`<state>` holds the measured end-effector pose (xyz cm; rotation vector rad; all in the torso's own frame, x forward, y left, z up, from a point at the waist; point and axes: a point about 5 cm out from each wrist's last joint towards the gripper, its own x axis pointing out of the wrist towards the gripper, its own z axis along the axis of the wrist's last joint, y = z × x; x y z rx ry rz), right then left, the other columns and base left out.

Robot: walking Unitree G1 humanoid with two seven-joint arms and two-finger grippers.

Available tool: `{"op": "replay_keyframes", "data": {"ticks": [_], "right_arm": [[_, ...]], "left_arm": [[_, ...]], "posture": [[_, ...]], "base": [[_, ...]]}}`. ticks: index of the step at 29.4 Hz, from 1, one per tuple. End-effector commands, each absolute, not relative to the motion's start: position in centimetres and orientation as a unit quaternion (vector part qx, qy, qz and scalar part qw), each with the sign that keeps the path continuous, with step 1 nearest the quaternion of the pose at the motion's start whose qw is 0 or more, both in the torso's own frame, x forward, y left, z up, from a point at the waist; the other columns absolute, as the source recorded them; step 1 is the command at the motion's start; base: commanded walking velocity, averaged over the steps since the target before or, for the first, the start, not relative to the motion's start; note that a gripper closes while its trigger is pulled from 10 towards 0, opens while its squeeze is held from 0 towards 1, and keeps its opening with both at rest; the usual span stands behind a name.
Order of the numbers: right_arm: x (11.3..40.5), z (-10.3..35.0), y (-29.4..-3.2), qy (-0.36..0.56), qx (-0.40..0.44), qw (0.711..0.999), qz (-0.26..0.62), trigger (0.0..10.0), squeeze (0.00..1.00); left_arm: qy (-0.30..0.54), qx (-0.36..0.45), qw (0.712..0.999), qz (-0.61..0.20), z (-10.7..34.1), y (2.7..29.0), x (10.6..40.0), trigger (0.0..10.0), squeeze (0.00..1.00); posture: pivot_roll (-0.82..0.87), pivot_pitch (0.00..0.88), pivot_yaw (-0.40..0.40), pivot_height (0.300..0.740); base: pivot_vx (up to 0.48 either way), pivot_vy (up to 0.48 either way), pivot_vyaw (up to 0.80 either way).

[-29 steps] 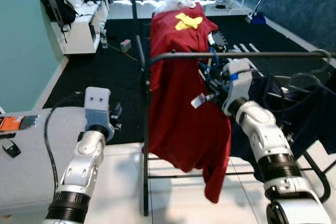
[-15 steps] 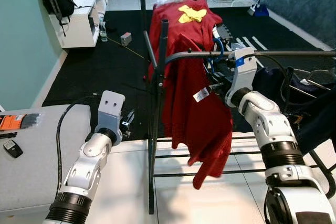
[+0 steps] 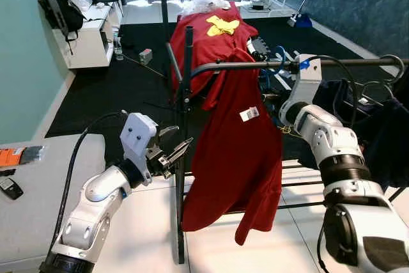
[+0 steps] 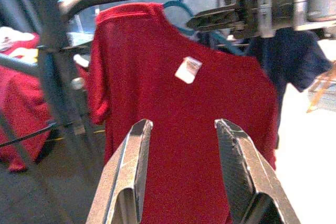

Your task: Hang hanger

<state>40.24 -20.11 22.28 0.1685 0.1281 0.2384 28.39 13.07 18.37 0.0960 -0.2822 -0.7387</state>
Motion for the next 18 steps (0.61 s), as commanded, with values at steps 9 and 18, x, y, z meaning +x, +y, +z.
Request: {"op": "replay_keyframes", "data": {"ticks": [9, 18], "right_arm": [[40.8, 23.5, -20.7, 0.081, 0.082, 0.982, 0.149, 10.0, 0.00], [41.1, 24.0, -20.7, 0.086, 0.050, 0.983, 0.156, 10.0, 0.00]], "left_arm": [[-0.146, 0.037, 0.890, -0.430, 19.6, 11.5, 27.9, 10.0, 0.00], [-0.145, 0.033, 0.882, -0.446, 20.1, 11.6, 26.7, 10.0, 0.00]], "posture": [[0.08, 0.053, -0.006, 0.740], [0.10, 0.114, -0.007, 0.740]], "base": [[0.000, 0.000, 0.00], [0.000, 0.000, 0.00]]}}
